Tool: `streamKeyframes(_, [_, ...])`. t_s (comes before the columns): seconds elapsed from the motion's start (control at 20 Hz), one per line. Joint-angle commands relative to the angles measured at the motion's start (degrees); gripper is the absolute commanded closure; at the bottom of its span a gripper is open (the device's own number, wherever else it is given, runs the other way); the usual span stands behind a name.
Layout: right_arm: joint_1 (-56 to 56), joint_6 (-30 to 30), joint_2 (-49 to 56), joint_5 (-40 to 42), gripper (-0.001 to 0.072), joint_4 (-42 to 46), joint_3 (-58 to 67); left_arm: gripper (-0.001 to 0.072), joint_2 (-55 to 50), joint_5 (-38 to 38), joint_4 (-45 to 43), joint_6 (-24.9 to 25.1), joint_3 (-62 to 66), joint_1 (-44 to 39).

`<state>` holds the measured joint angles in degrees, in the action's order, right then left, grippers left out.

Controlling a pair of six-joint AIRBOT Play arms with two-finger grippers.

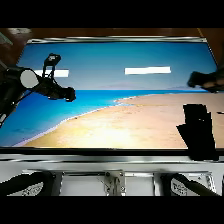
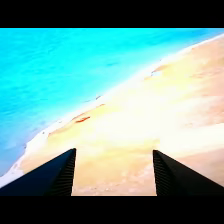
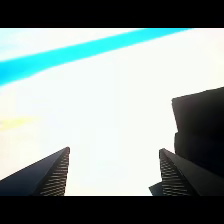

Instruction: Fold the shirts.

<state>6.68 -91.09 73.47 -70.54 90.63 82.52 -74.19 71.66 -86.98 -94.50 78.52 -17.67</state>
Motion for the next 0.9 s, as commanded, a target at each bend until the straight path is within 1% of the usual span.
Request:
streamKeyframes(0.0, [-9.75,-1.75,4.61,-6.34,0.0038,8.39,0.37,0.0146,-3.19,4.48,-7.1,-0.68,1.03,0.17])
streamKeyframes(0.2, [-10.78,-1.68,5.11,-7.02,0.0038,5.77,0.37,0.0147,-6.05,4.48,-7.54,-0.66,1.01,0.57])
streamKeyframes(0.85, [-10.78,-1.68,5.11,-7.02,0.0038,5.88,0.37,0.0147,-6.49,5.49,-7.52,-0.68,1.03,0.74])
